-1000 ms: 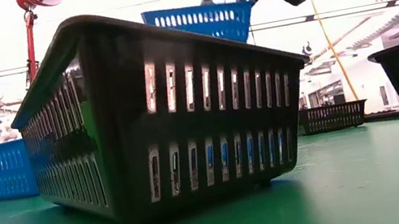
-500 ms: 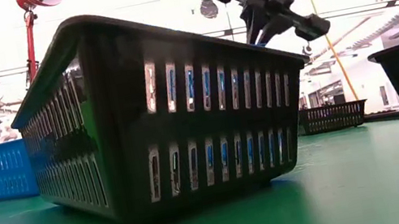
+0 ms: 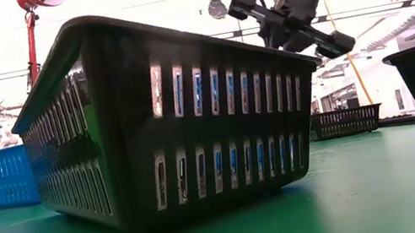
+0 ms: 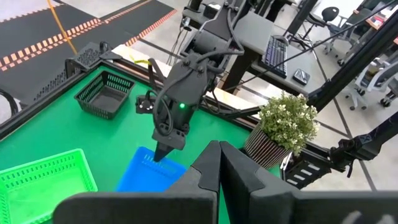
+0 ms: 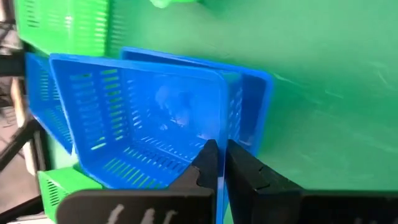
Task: Stack baskets by color
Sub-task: Stack the right blue bin on the right blue bin
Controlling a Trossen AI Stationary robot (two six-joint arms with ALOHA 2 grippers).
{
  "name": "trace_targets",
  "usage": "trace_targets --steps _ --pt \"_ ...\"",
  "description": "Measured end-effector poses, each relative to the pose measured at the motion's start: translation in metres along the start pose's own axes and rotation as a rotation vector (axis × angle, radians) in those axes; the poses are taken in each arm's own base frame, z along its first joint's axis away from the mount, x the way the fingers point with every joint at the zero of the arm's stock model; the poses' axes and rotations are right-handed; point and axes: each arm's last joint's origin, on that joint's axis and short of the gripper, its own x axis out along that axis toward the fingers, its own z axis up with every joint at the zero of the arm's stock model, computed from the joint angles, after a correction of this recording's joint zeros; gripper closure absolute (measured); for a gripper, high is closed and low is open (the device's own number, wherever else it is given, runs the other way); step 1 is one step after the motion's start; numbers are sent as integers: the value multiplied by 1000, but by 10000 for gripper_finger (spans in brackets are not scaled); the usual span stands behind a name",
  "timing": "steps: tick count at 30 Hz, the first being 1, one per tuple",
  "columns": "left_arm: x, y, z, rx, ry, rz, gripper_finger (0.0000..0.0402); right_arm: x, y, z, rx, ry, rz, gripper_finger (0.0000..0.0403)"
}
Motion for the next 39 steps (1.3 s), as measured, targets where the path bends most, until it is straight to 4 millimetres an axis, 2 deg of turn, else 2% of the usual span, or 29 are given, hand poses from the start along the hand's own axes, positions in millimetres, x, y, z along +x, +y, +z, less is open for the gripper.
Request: trace_targets --steps 28,39 --pt "0 1 -1 6 14 7 394 6 -2 5 2 10 6 397" --pt "0 1 -1 4 14 7 394 6 -2 5 3 7 4 349"
